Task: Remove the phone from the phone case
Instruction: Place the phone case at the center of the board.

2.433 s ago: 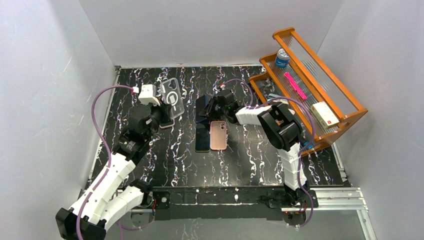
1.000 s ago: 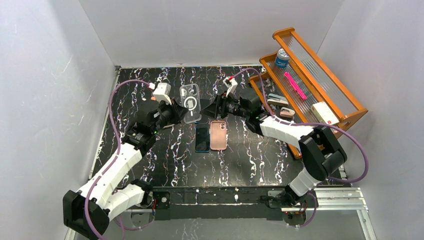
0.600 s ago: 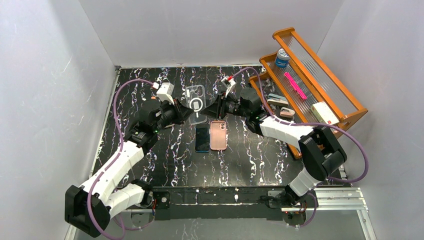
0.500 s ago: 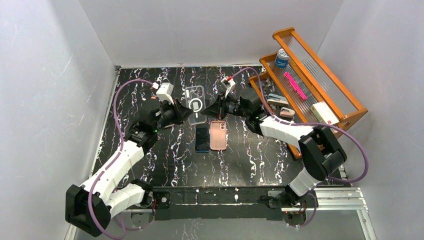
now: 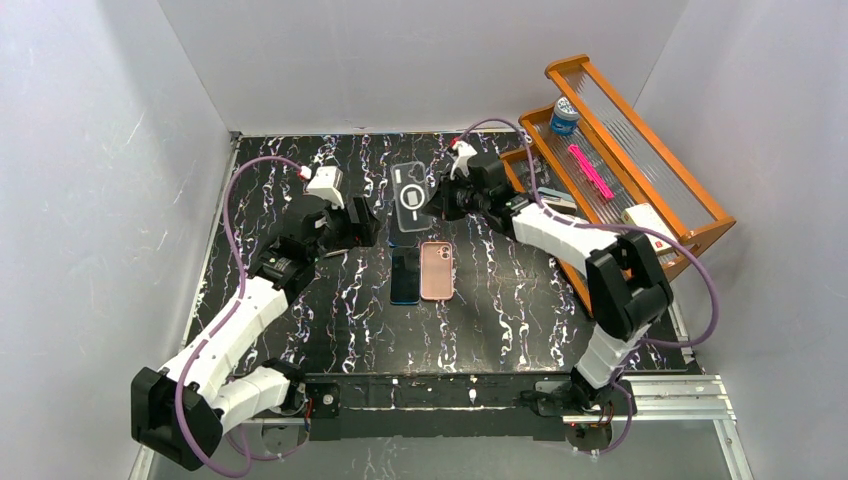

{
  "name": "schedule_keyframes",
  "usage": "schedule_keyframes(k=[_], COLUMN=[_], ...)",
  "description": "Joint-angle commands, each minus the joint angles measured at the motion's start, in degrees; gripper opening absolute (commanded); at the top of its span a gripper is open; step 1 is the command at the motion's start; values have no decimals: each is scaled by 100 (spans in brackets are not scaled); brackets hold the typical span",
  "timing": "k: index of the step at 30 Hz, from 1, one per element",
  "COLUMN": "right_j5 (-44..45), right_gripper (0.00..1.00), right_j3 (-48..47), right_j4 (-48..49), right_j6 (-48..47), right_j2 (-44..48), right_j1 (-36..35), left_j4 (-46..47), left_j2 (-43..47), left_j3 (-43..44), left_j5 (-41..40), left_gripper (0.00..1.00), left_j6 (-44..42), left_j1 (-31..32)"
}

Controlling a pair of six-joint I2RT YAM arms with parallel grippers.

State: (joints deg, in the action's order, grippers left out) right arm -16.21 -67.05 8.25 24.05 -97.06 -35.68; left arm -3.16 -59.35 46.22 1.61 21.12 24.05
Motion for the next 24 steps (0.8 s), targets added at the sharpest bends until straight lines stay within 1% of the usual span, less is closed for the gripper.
schedule_keyframes(k=[1, 4, 8, 14, 19, 24], right_j5=[564, 512, 414, -62, -549, -871], right_gripper=[1, 1, 1, 1, 2, 5], right_j3=[-810, -948, -1496, -2040, -2300, -2315], right_j4=[-1322, -1369, -1811, -2076, -2186, -2370], right_j6=[102, 371, 411, 380, 401, 390], right_j2=[-577, -920, -1545, -2253, -2563, -2650], right_j1=[417, 670, 875, 1027, 1039, 1037], left_j4=[-370, -473, -555, -608, -608, -609], left_j2=[161, 136, 142, 156, 145, 105], left_j3=[272, 309, 351, 366, 365, 377], left_j5=[-771, -910, -1099, -1187, -1151, -1071], left_gripper=[83, 93, 98, 98, 98, 98], left_j6=[-300, -311, -337, -354, -337, -312], left_j1=[-41, -41, -49, -84, -94, -93])
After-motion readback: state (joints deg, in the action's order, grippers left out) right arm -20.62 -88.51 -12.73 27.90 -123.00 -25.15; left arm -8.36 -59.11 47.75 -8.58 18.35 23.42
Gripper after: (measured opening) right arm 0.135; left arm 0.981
